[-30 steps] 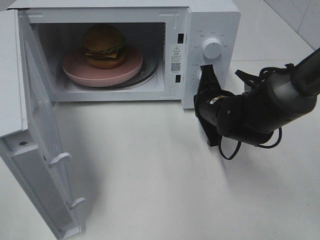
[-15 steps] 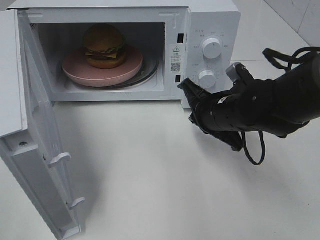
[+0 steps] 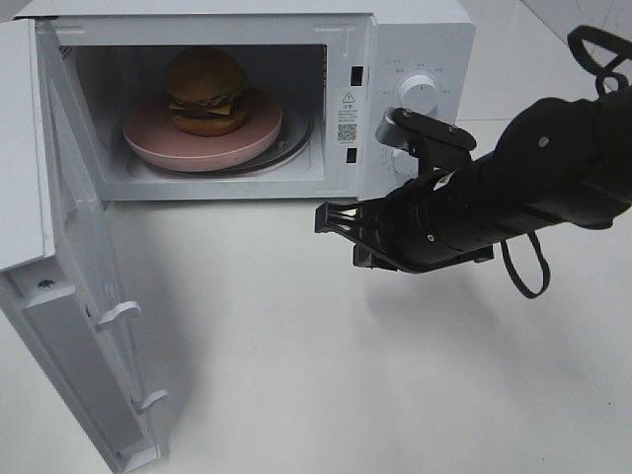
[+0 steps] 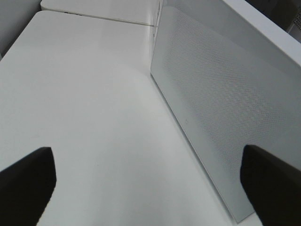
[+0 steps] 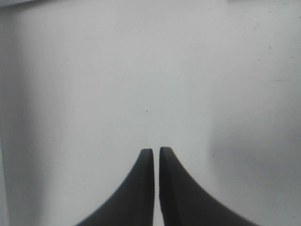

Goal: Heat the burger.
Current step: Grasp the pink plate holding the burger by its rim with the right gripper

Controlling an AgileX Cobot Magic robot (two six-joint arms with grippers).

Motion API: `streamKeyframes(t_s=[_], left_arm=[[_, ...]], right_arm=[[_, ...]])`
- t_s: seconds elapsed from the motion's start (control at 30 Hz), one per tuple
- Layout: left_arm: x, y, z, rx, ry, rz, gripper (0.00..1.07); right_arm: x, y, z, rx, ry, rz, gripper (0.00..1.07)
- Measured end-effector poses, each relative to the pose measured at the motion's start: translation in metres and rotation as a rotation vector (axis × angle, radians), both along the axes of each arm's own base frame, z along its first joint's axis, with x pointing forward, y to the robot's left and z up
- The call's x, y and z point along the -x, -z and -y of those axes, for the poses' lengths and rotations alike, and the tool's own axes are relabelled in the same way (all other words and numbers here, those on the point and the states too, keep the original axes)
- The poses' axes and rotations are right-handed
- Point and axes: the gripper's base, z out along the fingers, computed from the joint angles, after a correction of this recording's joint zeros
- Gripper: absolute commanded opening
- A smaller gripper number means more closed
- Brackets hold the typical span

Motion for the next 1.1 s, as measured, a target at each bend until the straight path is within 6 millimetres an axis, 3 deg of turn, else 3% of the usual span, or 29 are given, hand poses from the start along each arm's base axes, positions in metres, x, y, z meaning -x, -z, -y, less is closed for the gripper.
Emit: streamKeyframes(t_s=[0.2, 0.57, 0.77, 0.87, 0.93, 1.1], left_arm=[[0.000, 0.000, 0.000, 0.000, 0.000, 0.000, 1.00], [0.000, 0.000, 0.000, 0.000, 0.000, 0.000, 1.00], [0.000, 0.000, 0.000, 0.000, 0.000, 0.000, 1.00], [0.000, 0.000, 0.000, 0.000, 0.000, 0.000, 1.00], [0.000, 0.000, 0.000, 0.000, 0.000, 0.000, 1.00], [0.000, 0.000, 0.000, 0.000, 0.000, 0.000, 1.00]], right_arm=[[-0.002, -0.018, -0.007, 0.157, -0.301, -0.005, 0.05], [-0.019, -0.053, -0.004, 0.460, -0.618, 0.049, 0.08], [-0.021, -0.056, 0.000, 0.590, -0.813, 0.095, 0.08], [-0.021, -0.056, 0.001, 0.654, -0.962, 0.141, 0.09], [-0.021, -0.056, 0.001, 0.728, -1.177, 0.208, 0.09], [-0.021, -0.056, 0.001, 0.780, -1.333, 0.267, 0.10]])
